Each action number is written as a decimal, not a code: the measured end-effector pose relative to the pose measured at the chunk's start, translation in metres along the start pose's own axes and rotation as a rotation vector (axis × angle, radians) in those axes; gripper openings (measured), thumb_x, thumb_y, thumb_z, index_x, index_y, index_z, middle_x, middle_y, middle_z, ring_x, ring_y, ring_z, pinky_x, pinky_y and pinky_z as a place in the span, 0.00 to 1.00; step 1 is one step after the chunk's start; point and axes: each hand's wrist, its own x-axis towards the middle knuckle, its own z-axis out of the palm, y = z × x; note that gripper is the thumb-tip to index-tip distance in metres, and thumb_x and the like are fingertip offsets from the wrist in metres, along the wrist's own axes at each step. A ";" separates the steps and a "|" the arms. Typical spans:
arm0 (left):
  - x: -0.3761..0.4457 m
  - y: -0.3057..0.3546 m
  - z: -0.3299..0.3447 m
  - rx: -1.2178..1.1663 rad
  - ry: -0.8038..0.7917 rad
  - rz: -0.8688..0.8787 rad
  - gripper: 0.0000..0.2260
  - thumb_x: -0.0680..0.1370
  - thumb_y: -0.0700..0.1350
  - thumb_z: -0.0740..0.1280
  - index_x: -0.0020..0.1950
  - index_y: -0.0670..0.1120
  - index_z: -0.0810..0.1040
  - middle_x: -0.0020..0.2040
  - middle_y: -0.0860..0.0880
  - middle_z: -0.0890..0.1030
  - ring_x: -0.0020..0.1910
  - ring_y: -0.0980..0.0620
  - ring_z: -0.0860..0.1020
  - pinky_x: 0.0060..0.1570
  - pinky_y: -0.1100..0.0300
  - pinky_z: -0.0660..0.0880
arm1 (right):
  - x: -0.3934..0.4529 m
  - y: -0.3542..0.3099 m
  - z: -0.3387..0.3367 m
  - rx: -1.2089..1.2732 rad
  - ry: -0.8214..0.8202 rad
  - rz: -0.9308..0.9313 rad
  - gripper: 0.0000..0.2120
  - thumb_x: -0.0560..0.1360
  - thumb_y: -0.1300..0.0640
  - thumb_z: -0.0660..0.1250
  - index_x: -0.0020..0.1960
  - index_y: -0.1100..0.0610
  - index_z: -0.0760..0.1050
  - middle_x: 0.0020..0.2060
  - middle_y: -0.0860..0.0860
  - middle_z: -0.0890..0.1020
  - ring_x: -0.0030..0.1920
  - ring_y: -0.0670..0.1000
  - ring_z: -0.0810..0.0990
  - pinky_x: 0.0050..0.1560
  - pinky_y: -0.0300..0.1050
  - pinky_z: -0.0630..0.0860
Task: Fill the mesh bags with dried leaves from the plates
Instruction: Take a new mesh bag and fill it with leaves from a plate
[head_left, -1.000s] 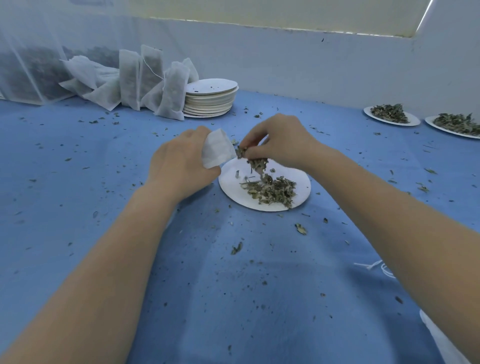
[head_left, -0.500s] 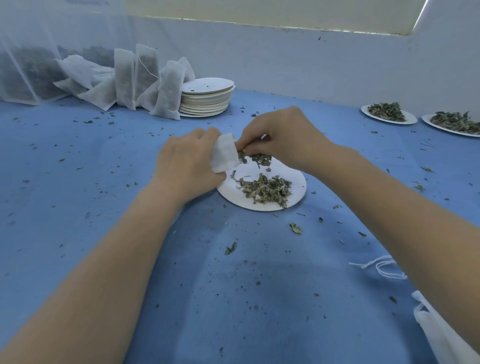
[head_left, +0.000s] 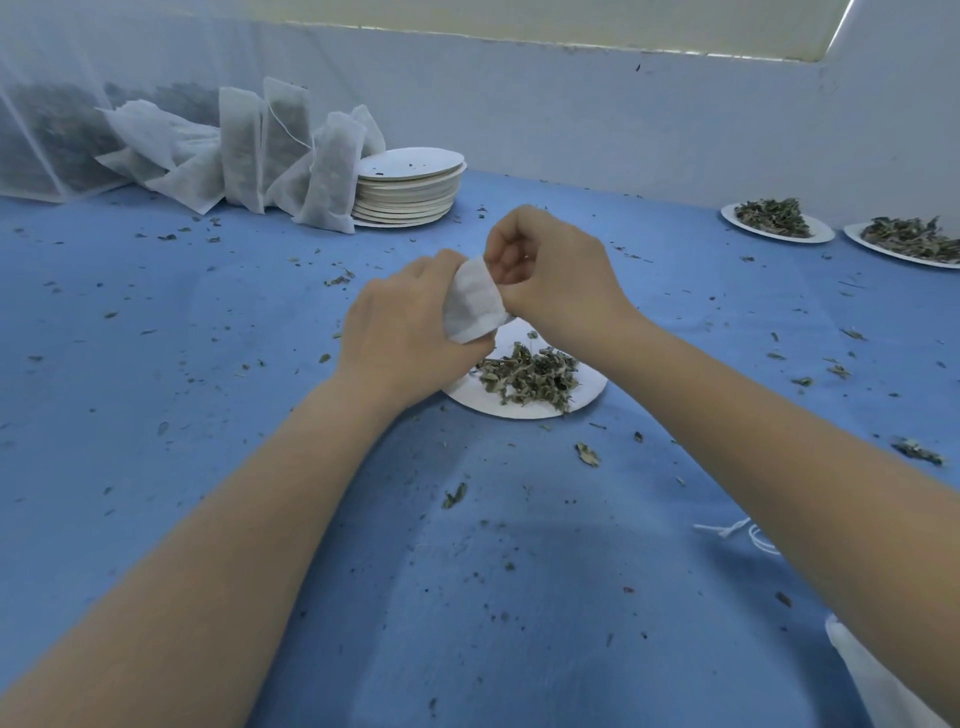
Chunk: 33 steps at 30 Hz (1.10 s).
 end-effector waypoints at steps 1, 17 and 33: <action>0.000 0.000 0.001 0.016 0.012 0.015 0.20 0.67 0.53 0.72 0.54 0.44 0.74 0.45 0.46 0.78 0.43 0.43 0.75 0.39 0.57 0.63 | 0.000 -0.001 0.000 0.004 -0.019 -0.003 0.12 0.68 0.67 0.69 0.43 0.53 0.72 0.34 0.44 0.79 0.32 0.40 0.75 0.36 0.28 0.70; 0.004 -0.010 -0.006 0.073 0.045 -0.010 0.22 0.69 0.55 0.70 0.59 0.46 0.73 0.51 0.46 0.78 0.47 0.39 0.75 0.43 0.54 0.67 | -0.005 0.009 -0.028 0.193 -0.313 0.181 0.13 0.71 0.58 0.72 0.54 0.49 0.78 0.47 0.47 0.82 0.41 0.48 0.84 0.51 0.41 0.79; 0.003 0.004 -0.011 0.169 0.279 0.401 0.17 0.64 0.48 0.63 0.44 0.38 0.80 0.33 0.45 0.79 0.27 0.45 0.75 0.33 0.60 0.64 | -0.002 -0.013 -0.013 -0.161 -0.401 -0.058 0.14 0.73 0.58 0.69 0.29 0.52 0.75 0.18 0.41 0.69 0.23 0.40 0.66 0.25 0.28 0.62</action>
